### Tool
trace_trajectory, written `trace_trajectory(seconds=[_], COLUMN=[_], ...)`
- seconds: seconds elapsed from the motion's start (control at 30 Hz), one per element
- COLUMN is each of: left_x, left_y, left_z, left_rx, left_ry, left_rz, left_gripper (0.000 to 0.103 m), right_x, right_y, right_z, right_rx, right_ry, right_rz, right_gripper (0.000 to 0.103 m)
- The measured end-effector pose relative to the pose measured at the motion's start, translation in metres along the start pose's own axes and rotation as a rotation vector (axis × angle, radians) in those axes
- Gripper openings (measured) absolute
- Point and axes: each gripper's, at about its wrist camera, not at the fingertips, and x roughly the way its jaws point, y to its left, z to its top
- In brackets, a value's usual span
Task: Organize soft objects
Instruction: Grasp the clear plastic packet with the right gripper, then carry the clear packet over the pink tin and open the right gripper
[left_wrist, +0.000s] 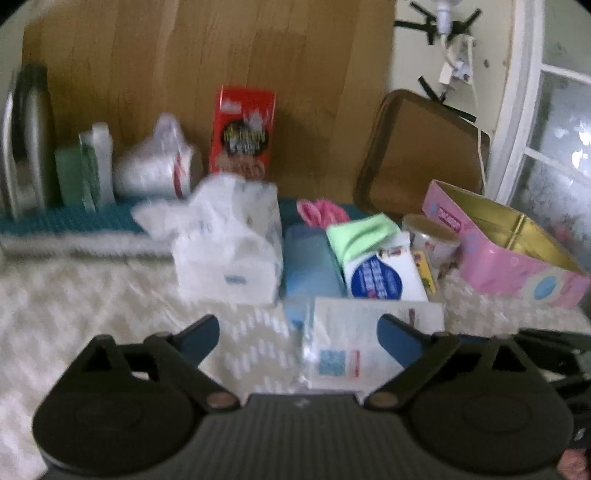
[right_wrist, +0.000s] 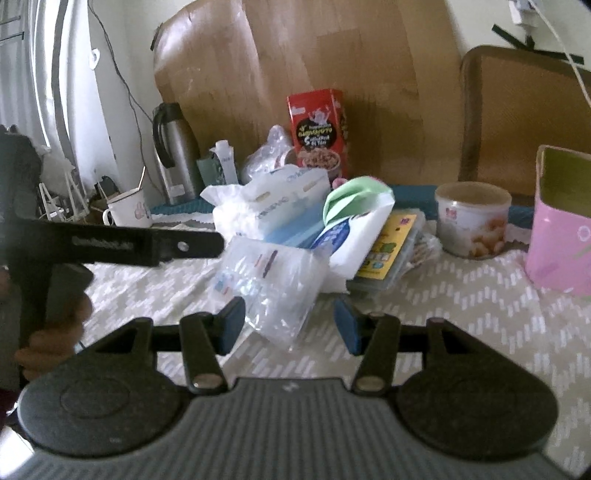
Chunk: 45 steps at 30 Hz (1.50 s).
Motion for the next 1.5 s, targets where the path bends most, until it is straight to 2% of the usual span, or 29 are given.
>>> trace_trajectory(seconds=[0.03, 0.07, 0.1, 0.13, 0.17, 0.2, 0.33, 0.43, 0.53, 0.67, 0.77, 0.9, 0.97, 1.0, 1.17, 1.23, 1.37, 1.5], left_x=[0.005, 0.009, 0.012, 0.009, 0.005, 0.001, -0.01, 0.004, 0.029, 0.071, 0.107, 0.148, 0.154, 0.151, 0.088, 0.062, 0.028, 0.009], left_y=[0.003, 0.005, 0.004, 0.001, -0.005, -0.01, -0.046, -0.089, -0.141, -0.207, -0.247, -0.287, -0.29, -0.287, -0.234, -0.205, -0.144, -0.087], left_z=[-0.003, -0.006, -0.009, -0.01, -0.01, -0.009, 0.015, 0.039, 0.061, 0.082, 0.09, 0.088, 0.083, 0.08, 0.062, 0.051, 0.026, 0.004], left_rx=[-0.033, -0.061, -0.095, -0.101, -0.082, -0.068, 0.003, 0.09, 0.175, 0.232, 0.241, 0.287, 0.29, 0.278, 0.246, 0.228, 0.186, 0.092], left_ry=[0.029, 0.065, 0.092, 0.085, 0.079, 0.071, 0.005, -0.029, -0.063, -0.066, -0.037, 0.005, 0.028, 0.021, -0.083, -0.109, -0.114, -0.067], left_rz=[-0.039, -0.082, -0.139, -0.134, -0.123, -0.121, -0.164, -0.193, -0.24, -0.306, -0.318, -0.244, -0.213, -0.224, -0.277, -0.266, -0.138, -0.038], left_gripper=[0.082, 0.062, 0.056, 0.053, 0.046, 0.044, 0.044, 0.044, 0.044, 0.044, 0.045, 0.048, 0.048, 0.048, 0.048, 0.049, 0.049, 0.049], right_x=[0.003, 0.006, 0.009, 0.013, 0.016, 0.015, -0.014, -0.042, -0.069, -0.098, -0.109, -0.104, -0.099, -0.102, -0.123, -0.126, -0.103, -0.052], right_y=[0.0, 0.001, 0.0, 0.0, -0.001, 0.0, -0.011, -0.023, -0.039, -0.083, -0.123, -0.168, -0.183, -0.187, -0.181, -0.169, -0.148, -0.12], right_z=[0.0, 0.0, -0.001, -0.001, -0.003, -0.004, 0.002, 0.008, 0.012, 0.021, 0.027, 0.028, 0.027, 0.025, 0.015, 0.012, 0.013, 0.019], right_rx=[0.001, 0.004, 0.01, 0.016, 0.025, 0.016, 0.016, -0.004, -0.057, -0.054, -0.013, 0.05, 0.103, 0.133, 0.179, 0.192, 0.233, 0.24], right_ry=[0.006, 0.011, 0.023, 0.046, 0.074, 0.074, -0.014, -0.119, -0.228, -0.306, -0.323, -0.296, -0.269, -0.28, -0.38, -0.391, -0.306, -0.165], right_rz=[0.006, 0.011, 0.021, 0.039, 0.045, 0.029, 0.032, -0.02, -0.166, -0.346, -0.429, -0.535, -0.6, -0.612, -0.557, -0.497, -0.241, -0.056], right_gripper=[0.056, 0.056, 0.05, 0.04, 0.035, 0.034, 0.033, 0.033, 0.033, 0.033, 0.033, 0.037, 0.048, 0.05, 0.051, 0.05, 0.05, 0.05])
